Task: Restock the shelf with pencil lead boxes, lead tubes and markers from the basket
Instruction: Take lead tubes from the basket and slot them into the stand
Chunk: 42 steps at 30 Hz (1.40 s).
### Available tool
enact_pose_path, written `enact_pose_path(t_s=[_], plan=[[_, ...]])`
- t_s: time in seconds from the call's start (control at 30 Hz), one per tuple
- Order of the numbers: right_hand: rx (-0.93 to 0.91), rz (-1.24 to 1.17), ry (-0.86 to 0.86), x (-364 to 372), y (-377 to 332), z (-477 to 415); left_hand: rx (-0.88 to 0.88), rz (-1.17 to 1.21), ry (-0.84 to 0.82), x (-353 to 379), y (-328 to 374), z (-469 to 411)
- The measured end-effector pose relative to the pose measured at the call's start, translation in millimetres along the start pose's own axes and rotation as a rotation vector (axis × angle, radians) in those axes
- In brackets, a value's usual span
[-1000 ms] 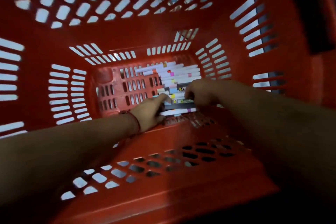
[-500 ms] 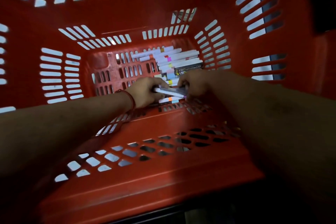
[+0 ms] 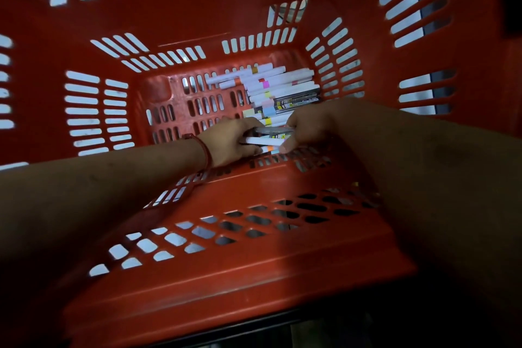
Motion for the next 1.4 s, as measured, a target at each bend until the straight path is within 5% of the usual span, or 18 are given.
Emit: enact_pose_path(t_s=[0.27,0.47,0.63,0.73,0.83,0.97,1.13,1.4], plan=[[0.016,-0.003,-0.025,-2.2,0.0,11.4,0.087,-0.292,-0.051,-4.7,-4.5,8.5],[0.000,0.164,0.154,-22.6,-2.4,10.9,-0.059,-0.656,-0.319,-21.7,-25.6,10.8],[0.006,0.144,0.187,-24.9,0.5,7.3,-0.117,-1.114,-0.137,-39.1,0.2,-4.1],[-0.015,-0.060,0.101,-17.6,1.1,2.5,-0.069,-0.962,-0.044,-32.2,25.2,-6.7],[-0.017,-0.280,0.009,-9.4,-0.6,-0.8,0.021,-0.464,0.133,-41.3,34.6,-5.5],[-0.051,-0.366,-0.037,-7.2,-7.1,2.7,0.049,0.061,0.114,-49.8,24.7,0.0],[-0.083,-0.453,-0.183,2.1,-26.6,17.5,0.349,-0.350,0.011,-50.2,49.8,-1.5],[-0.179,-0.554,0.013,-21.4,-35.9,13.2,0.029,-0.158,-0.094,-66.3,2.8,-13.7]])
Point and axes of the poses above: each hand's wrist, its own z-axis away from the middle knuckle, its own x-axis out of the palm, y = z × x, the point moved 10 cm from there along -z, towards the middle knuckle
